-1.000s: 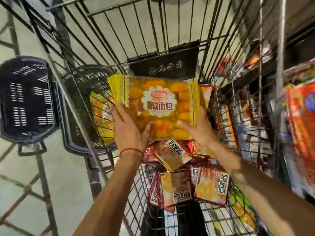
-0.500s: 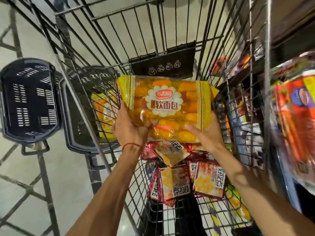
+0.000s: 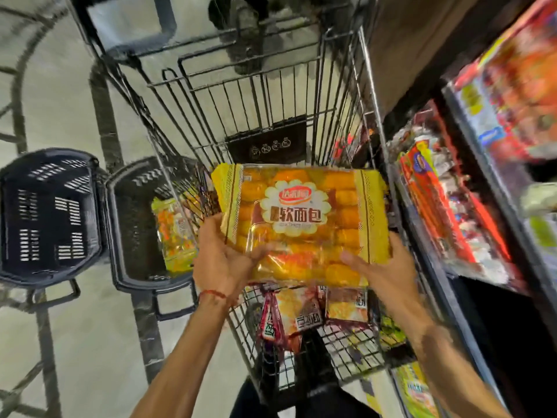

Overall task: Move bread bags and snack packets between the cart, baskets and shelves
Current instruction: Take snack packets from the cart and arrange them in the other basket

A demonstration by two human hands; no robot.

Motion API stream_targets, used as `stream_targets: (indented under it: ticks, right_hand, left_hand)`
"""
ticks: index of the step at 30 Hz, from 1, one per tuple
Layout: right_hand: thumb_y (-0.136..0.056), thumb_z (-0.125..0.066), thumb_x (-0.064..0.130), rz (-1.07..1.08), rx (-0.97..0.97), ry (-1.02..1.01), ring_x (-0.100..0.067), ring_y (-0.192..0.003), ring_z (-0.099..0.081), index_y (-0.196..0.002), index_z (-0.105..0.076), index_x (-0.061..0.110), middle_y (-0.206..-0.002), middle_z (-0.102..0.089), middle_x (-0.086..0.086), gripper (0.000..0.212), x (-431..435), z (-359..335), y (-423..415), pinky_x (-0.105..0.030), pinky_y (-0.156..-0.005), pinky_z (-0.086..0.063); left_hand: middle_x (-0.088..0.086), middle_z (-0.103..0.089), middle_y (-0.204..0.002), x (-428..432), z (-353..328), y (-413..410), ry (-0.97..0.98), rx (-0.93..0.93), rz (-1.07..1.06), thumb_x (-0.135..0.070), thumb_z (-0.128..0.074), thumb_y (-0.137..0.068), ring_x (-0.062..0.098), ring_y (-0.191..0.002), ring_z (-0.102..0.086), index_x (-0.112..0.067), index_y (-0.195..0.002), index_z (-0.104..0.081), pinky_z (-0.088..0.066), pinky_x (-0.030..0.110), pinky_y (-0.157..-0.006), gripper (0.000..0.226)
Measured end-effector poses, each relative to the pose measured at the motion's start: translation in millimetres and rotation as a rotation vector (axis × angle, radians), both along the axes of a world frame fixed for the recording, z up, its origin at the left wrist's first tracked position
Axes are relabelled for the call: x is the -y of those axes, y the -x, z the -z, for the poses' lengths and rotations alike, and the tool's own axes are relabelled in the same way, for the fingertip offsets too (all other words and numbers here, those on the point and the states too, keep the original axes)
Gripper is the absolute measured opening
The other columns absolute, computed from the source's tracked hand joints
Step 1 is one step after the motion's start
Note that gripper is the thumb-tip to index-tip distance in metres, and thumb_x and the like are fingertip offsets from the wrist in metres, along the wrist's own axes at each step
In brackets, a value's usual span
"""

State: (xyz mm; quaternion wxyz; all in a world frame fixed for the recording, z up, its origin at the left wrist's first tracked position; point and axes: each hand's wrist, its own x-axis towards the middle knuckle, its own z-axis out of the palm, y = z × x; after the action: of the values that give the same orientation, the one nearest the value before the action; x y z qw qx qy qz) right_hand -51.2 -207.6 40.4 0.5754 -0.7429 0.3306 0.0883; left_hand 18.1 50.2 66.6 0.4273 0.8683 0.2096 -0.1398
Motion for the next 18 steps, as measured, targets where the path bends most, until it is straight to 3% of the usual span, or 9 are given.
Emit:
stream_targets:
  ticks: [3,5,8,10,12,15,16,18]
  right_hand:
    - [-0.069,-0.097,0.024,0.029,0.025,0.035,0.011,-0.092,-0.069,-0.13,-0.056,0.025,-0.114,-0.071,0.009,0.073,-11,-22,38,-0.01,-0.074,-0.054]
    - [-0.07,-0.097,0.027,0.039,0.046,0.063,0.0,-0.103,-0.068,-0.133,-0.051,0.028,-0.122,-0.068,0.007,0.078,-19,-37,63,-0.019,-0.082,-0.056]
    - [-0.071,-0.096,0.028,0.045,0.074,0.067,-0.008,-0.11,-0.064,-0.135,-0.046,0.03,-0.123,-0.065,0.006,0.081,-31,-51,92,-0.023,-0.083,-0.052]
    - [-0.07,-0.095,0.028,0.028,0.093,0.078,-0.007,-0.109,-0.064,-0.135,-0.046,0.029,-0.117,-0.065,0.009,0.082,-39,-57,108,-0.022,-0.08,-0.05]
    - [-0.068,-0.096,0.031,0.01,0.11,0.083,-0.009,-0.111,-0.063,-0.135,-0.045,0.029,-0.118,-0.063,0.01,0.084,-47,-60,127,-0.028,-0.086,-0.054]
    - [-0.061,-0.098,0.056,-0.051,0.127,0.128,-0.022,-0.129,-0.055,-0.141,-0.04,0.031,-0.137,-0.053,0.001,0.102,-60,-60,154,-0.051,-0.107,-0.05]
    - [-0.058,-0.098,0.062,-0.065,0.134,0.11,-0.023,-0.133,-0.052,-0.146,-0.037,0.031,-0.143,-0.05,0.0,0.111,-62,-60,163,-0.055,-0.11,-0.048]
    - [-0.056,-0.097,0.063,-0.105,0.157,0.049,-0.023,-0.134,-0.054,-0.151,-0.033,0.03,-0.146,-0.051,0.0,0.119,-66,-59,177,-0.056,-0.111,-0.048]
  left_hand:
    - [0.002,-0.055,-0.134,-18,-15,27,0.118,0.038,0.023,-0.057,-0.089,-0.041,0.018,-0.12,-0.053,-0.018,-0.134,-0.047,-0.049,0.037,-0.098,0.109]
    - [-0.001,-0.055,-0.122,-29,-22,48,0.187,0.049,0.034,-0.053,-0.089,-0.041,0.02,-0.112,-0.055,-0.019,-0.12,-0.045,-0.048,0.033,-0.089,0.096]
    - [-0.006,-0.06,-0.105,-48,-28,80,0.244,0.053,0.047,-0.046,-0.092,-0.047,0.016,-0.095,-0.063,-0.014,-0.114,-0.047,-0.055,0.034,-0.079,0.087]
    - [-0.006,-0.063,-0.104,-58,-34,101,0.286,0.044,0.028,-0.031,-0.095,-0.054,0.01,-0.094,-0.065,-0.013,-0.116,-0.048,-0.058,0.034,-0.08,0.08]
    - [-0.004,-0.064,-0.109,-67,-40,123,0.341,0.058,-0.019,-0.023,-0.095,-0.053,0.013,-0.101,-0.067,-0.013,-0.123,-0.047,-0.058,0.034,-0.084,0.086]
    - [-0.018,-0.054,-0.112,-76,-51,158,0.401,0.094,-0.085,0.0,-0.091,-0.062,-0.019,-0.091,-0.059,-0.017,-0.142,-0.036,-0.053,0.009,-0.078,0.099]
    - [-0.021,-0.051,-0.112,-80,-53,170,0.412,0.094,-0.1,0.006,-0.089,-0.065,-0.023,-0.088,-0.057,-0.019,-0.147,-0.033,-0.052,0.006,-0.076,0.103]
    - [-0.015,-0.061,-0.118,-88,-53,192,0.406,0.086,-0.109,0.002,-0.091,-0.063,-0.007,-0.1,-0.064,-0.022,-0.144,-0.039,-0.058,0.023,-0.088,0.1]
